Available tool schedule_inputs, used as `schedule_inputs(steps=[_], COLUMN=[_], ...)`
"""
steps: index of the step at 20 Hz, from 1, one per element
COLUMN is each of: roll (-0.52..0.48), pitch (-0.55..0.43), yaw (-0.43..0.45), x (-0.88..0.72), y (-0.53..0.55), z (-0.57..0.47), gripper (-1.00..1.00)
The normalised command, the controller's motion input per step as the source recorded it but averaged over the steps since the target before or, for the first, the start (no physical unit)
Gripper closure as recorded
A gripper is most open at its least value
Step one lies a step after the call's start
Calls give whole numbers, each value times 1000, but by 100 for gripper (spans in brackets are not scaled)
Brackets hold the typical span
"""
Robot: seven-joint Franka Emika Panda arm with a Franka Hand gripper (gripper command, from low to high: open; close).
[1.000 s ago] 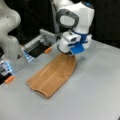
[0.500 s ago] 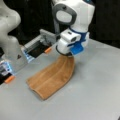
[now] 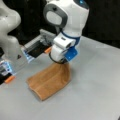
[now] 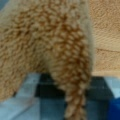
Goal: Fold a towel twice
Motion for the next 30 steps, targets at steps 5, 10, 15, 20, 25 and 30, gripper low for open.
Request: schedule_inputs(steps=[5, 10, 15, 20, 25, 30], roll=[122, 75, 67, 35, 61, 98], pitch=[2, -101, -148, -162, -173, -152], yaw=[127, 130, 179, 172, 203, 219], x=[-60, -88, -95, -117, -74, 19], y=[-195, -231, -265, -381, -373, -305], z=[-69, -153, -136, -184, -227, -223], gripper=[100, 100, 100, 100, 100, 100])
